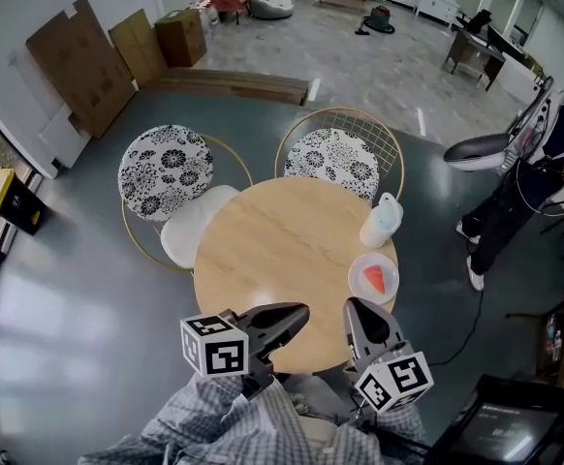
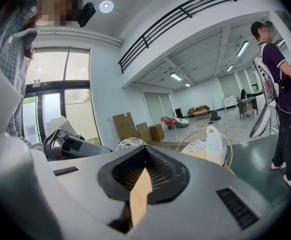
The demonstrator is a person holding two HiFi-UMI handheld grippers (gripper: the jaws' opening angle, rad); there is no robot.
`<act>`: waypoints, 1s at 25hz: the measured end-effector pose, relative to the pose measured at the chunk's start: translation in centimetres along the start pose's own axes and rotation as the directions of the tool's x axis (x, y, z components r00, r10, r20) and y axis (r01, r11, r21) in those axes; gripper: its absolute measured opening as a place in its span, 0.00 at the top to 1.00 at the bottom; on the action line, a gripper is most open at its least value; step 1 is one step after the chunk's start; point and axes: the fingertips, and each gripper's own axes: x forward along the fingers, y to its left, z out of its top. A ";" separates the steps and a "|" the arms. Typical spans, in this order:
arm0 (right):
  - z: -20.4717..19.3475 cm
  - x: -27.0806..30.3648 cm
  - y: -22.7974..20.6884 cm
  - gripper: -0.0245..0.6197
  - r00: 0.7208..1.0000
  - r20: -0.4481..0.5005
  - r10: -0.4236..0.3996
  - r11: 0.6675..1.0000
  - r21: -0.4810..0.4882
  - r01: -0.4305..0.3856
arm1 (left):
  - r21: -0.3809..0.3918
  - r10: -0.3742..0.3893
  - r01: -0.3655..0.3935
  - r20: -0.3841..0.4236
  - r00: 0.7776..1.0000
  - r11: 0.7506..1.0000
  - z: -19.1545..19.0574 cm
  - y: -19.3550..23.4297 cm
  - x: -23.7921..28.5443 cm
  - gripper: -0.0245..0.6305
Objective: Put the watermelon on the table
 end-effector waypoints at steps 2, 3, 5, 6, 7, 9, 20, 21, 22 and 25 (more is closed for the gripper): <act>-0.1 0.0 0.2 0.95 1.000 -0.002 0.005 1.000 -0.005 -0.005 | -0.001 0.001 -0.001 -0.002 1.000 1.000 -0.2 0.0 0.0 0.95; -0.1 -0.1 0.3 0.95 1.000 -0.004 0.008 1.000 -0.008 -0.008 | -0.002 0.001 -0.001 -0.002 1.000 1.000 -0.2 0.0 -0.1 0.95; -0.2 -0.2 0.5 0.95 1.000 -0.005 0.018 1.000 -0.019 -0.018 | -0.003 0.001 -0.001 -0.003 1.000 1.000 -0.2 -0.2 -0.2 0.95; -0.1 -0.2 0.6 0.95 1.000 -0.006 0.022 1.000 -0.022 -0.022 | -0.003 0.002 -0.002 -0.003 1.000 1.000 -0.1 -0.2 -0.3 0.95; -0.1 -0.3 0.6 0.95 1.000 -0.006 0.021 1.000 -0.019 -0.021 | -0.003 0.003 -0.003 -0.003 1.000 1.000 -0.1 -0.3 -0.3 0.95; -0.1 -0.3 0.6 0.95 1.000 -0.009 0.019 1.000 -0.014 -0.019 | -0.002 0.004 -0.004 -0.004 1.000 1.000 -0.2 -0.3 -0.2 0.95; -0.7 -0.5 0.6 0.95 0.999 -0.028 0.029 0.999 -0.036 -0.030 | -0.022 -0.018 0.017 -0.022 1.000 1.000 -0.8 -0.5 0.2 0.95; -0.8 -0.6 0.6 0.95 0.999 -0.031 0.028 0.999 -0.037 -0.029 | -0.022 -0.018 0.018 -0.023 1.000 1.000 -0.8 -0.5 0.2 0.95; -0.8 -0.6 0.6 0.95 0.999 -0.033 0.025 0.999 -0.036 -0.026 | -0.022 -0.018 0.018 -0.024 1.000 1.000 -0.9 -0.4 0.2 0.95; -0.9 -0.5 0.7 0.95 0.999 -0.035 0.023 0.999 -0.036 -0.024 | -0.025 -0.011 0.010 -0.026 1.000 1.000 -1.0 -0.1 0.2 0.95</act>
